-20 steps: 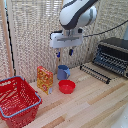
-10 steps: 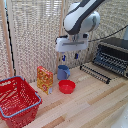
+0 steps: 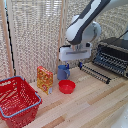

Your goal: Please locate the crimson dish within your space. Move your hand towards it gently. Tenderly hold the bowl carefully using your fingers and raise it. With caution, shift it towards the basket. Kindly let loose of the dish to drop it in the basket.

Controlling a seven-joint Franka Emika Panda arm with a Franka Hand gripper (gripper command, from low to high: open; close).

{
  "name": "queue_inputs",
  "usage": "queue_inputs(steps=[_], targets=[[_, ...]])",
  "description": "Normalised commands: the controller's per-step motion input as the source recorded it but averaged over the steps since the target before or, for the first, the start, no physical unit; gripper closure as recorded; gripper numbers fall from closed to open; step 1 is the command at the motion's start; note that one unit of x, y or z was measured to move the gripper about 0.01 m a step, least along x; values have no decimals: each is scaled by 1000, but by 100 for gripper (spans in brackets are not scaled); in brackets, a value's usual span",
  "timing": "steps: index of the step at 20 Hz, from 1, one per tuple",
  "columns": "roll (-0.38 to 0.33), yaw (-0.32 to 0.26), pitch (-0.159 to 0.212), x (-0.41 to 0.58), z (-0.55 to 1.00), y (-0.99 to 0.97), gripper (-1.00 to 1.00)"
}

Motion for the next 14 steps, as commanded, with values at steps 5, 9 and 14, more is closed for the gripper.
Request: queue_inputs(steps=[5,9,14], targets=[[-2,0,-12,-33,-481,-33,-100],[-8,1,0,0,-501,-46,-100],[0,2,0,30,-467,-136,-100]])
